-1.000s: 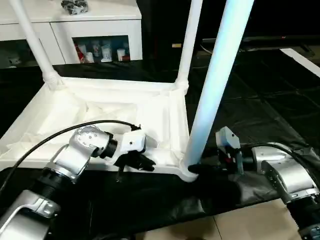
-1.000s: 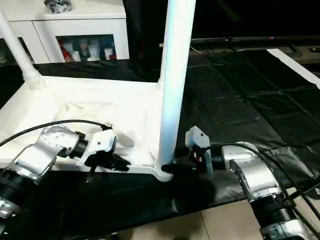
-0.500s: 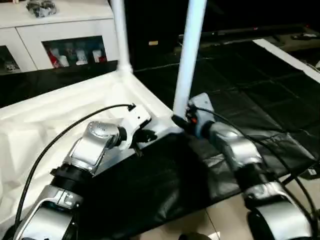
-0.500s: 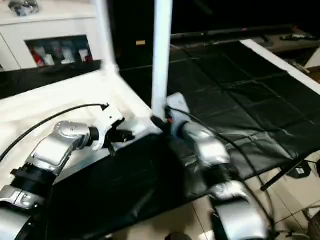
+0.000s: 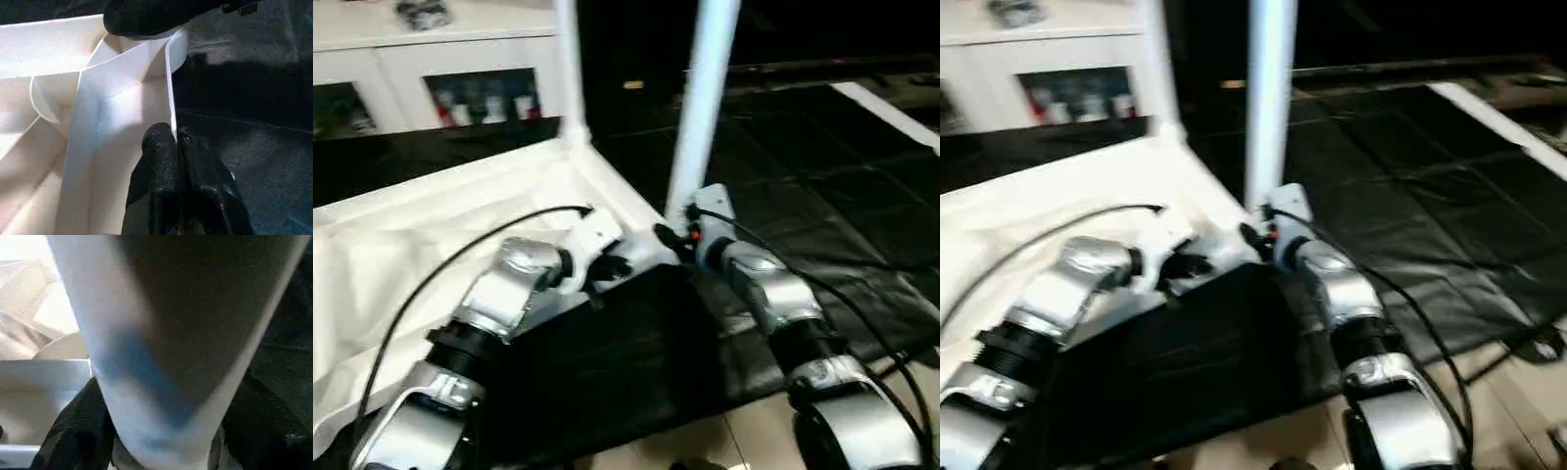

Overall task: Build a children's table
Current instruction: Rotate leg to tighten, then rotate table base

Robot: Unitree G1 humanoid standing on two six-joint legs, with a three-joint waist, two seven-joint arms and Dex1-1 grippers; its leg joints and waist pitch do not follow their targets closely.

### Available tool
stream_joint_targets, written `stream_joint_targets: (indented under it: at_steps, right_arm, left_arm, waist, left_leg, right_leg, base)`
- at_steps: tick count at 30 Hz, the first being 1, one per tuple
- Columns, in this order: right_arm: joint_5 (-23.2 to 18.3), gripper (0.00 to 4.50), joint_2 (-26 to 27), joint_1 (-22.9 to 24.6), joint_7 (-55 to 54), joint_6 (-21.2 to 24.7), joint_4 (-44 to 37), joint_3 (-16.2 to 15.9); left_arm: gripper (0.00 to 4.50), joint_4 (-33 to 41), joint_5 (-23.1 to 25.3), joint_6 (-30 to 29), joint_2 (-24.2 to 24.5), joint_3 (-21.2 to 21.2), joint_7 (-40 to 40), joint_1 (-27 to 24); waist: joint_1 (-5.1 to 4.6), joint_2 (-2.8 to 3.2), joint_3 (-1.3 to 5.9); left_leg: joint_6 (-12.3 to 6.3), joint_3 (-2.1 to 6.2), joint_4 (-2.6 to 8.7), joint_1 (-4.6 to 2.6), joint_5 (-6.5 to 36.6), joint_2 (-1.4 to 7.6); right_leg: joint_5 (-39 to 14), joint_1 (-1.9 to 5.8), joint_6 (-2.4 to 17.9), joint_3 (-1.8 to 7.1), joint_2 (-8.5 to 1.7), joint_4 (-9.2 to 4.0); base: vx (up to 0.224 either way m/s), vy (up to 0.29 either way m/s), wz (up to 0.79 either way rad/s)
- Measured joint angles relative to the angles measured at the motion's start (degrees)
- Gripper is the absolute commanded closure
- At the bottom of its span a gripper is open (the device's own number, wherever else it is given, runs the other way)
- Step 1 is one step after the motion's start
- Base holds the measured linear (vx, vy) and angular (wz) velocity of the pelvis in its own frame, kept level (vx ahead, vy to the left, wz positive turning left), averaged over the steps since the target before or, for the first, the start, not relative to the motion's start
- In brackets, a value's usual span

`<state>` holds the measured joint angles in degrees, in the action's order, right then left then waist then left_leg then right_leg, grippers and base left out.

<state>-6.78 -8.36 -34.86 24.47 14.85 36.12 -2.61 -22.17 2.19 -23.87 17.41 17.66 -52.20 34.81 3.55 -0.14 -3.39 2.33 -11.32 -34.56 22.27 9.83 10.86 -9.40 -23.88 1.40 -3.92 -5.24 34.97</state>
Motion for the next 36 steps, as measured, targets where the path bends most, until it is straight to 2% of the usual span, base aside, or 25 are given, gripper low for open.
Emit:
stream_joint_targets:
  at_steps: [2, 4, 6, 12, 15, 16, 19, 22, 25, 28, 30, 33, 36]
  right_arm:
    - [-0.2, 1.06, -0.8, 1.4, 0.6, 0.2, -2.0, 0.0]
    - [-1.1, 0.92, -2.9, 5.6, 2.2, 1.7, -8.4, 0.1]
    - [-2.3, 0.73, -4.3, 8.8, 3.9, 3.3, -12.9, 0.4]
    - [-4.4, 0.24, -7.1, 14.8, 4.7, 8.3, -22.5, 3.0]
    - [-5.0, 0.06, -7.2, 16.7, 4.8, 9.6, -25.9, 3.1]
    - [-5.1, 0.02, -7.1, 17.0, 4.8, 9.6, -26.3, 3.1]
    - [-5.0, 0.0, -6.9, 18.1, 4.9, 8.7, -29.7, 2.5]
    - [-4.8, 0.0, -5.4, 18.2, 4.5, 7.9, -31.6, 1.4]
    - [-4.8, 0.0, -4.9, 18.2, 5.2, 8.3, -31.6, -0.7]
    - [-4.9, 0.0, -4.4, 17.1, 6.3, 9.6, -31.5, -1.8]
    - [-4.9, 0.0, -4.1, 16.1, 6.8, 9.5, -31.4, -2.3]
    - [-4.9, 0.0, -3.9, 15.1, 7.5, 9.3, -30.7, -2.6]
    - [-5.2, 0.0, -3.7, 14.6, 9.3, 9.2, -30.7, -3.7]
  left_arm:
    - [4.5, -1.0, 0.0, 0.7, -0.2, 0.3, 0.0, 0.4]
    - [4.5, -2.8, 0.0, 2.4, -0.3, 0.4, 0.0, 1.4]
    - [4.5, -3.5, 0.1, 3.2, 0.0, 0.4, 0.1, 1.6]
    - [4.5, -4.4, 0.4, 5.0, 0.3, 0.4, 0.4, 1.7]
    - [4.5, -5.8, 0.8, 6.4, 0.3, 0.1, 1.9, 1.7]
    - [4.23, -5.8, 0.9, 6.6, 0.4, 0.0, 2.0, 1.7]
    - [3.96, -5.4, -0.7, 6.7, 0.1, -1.9, 1.9, 1.7]
    - [3.88, -1.8, -3.4, 6.5, 0.2, -5.7, 2.5, 3.1]
    - [3.56, 2.2, -5.6, 5.7, 1.4, -7.8, 1.8, 3.4]
    - [3.44, 6.3, -7.9, 3.1, 2.7, -9.1, 0.1, 1.4]
    - [3.2, 9.8, -9.6, 1.0, 3.9, -9.4, -1.5, -0.1]
    - [3.0, 15.0, -11.0, -1.2, 7.9, -9.6, -4.4, -2.3]
    - [2.75, 21.5, -11.8, -4.1, 14.3, -9.9, -7.9, -6.3]
  waist:
    - [0.08, 0.0, 0.0]
    - [0.37, 0.0, 0.0]
    - [0.01, 0.0, 0.0]
    - [-0.15, 0.01, 0.0]
    - [-0.23, 0.03, 0.0]
    - [-0.32, 0.03, 0.0]
    - [-0.33, 0.03, -0.02]
    - [-0.29, -0.02, 0.01]
    - [-0.34, -0.01, 0.01]
    - [-0.44, -0.02, 0.01]
    - [-0.39, -0.02, 0.01]
    - [-0.61, -0.02, 0.01]
    - [-1.11, -0.02, 0.01]
  left_leg:
    - [0.0, 0.0, 0.0, 0.01, 0.0, 0.0]
    - [0.0, 0.0, 0.0, 0.01, 0.0, 0.0]
    - [0.0, 0.0, 0.0, -0.03, 0.0, 0.0]
    - [0.0, 0.01, 0.05, -0.05, 0.0, 0.02]
    - [0.01, 0.02, 0.05, -0.08, 0.0, 0.02]
    - [0.01, 0.02, 0.06, -0.08, 0.0, 0.02]
    - [0.01, 0.02, 0.06, -0.06, 0.0, 0.02]
    - [0.01, 0.02, 0.06, -0.13, 0.0, 0.02]
    - [0.01, 0.0, 0.06, -0.19, 0.0, 0.0]
    - [0.01, -0.02, 0.06, -0.17, 0.0, 0.01]
    - [0.01, -0.02, 0.06, -0.16, 0.0, 0.01]
    - [0.02, -0.01, 0.09, -0.17, 0.0, 0.02]
    - [0.05, -0.01, 0.13, -0.21, 0.0, 0.03]
  right_leg:
    - [0.0, -0.01, 0.0, 0.0, 0.0, 0.0]
    - [0.0, 0.03, 0.0, -0.02, -0.01, -0.02]
    - [0.0, 0.03, -0.1, 0.0, -0.01, -0.01]
    - [0.0, 0.0, -0.2, -0.03, 0.0, -0.01]
    - [0.0, 0.0, -0.2, -0.02, 0.01, -0.01]
    - [0.0, -0.01, -0.2, -0.02, 0.01, -0.01]
    - [0.0, -0.03, -0.3, -0.03, 0.01, -0.01]
    - [0.0, 0.02, -0.3, -0.02, 0.01, 0.0]
    - [-0.2, 0.07, -0.6, 0.03, 0.0, -0.02]
    - [-0.2, 0.04, -0.6, 0.05, 0.01, -0.01]
    - [-0.2, 0.03, -0.6, 0.04, 0.01, 0.0]
    - [-0.2, 0.01, -0.6, 0.05, 0.01, 0.02]
    - [-0.2, -0.01, -0.7, 0.06, 0.04, 0.04]
  base:
    - [0.0, 0.0, 0.0]
    - [0.0, 0.0, 0.0]
    - [0.0, 0.0, 0.0]
    - [0.0, 0.0, 0.0]
    - [0.0, 0.0, 0.0]
    - [0.0, 0.0, 0.0]
    - [0.0, 0.0, 0.0]
    - [0.0, 0.0, 0.0]
    - [0.0, 0.0, 0.0]
    - [0.0, 0.0, 0.0]
    - [0.0, 0.0, 0.0]
    - [0.0, 0.0, 0.0]
    - [0.0, 0.0, 0.0]
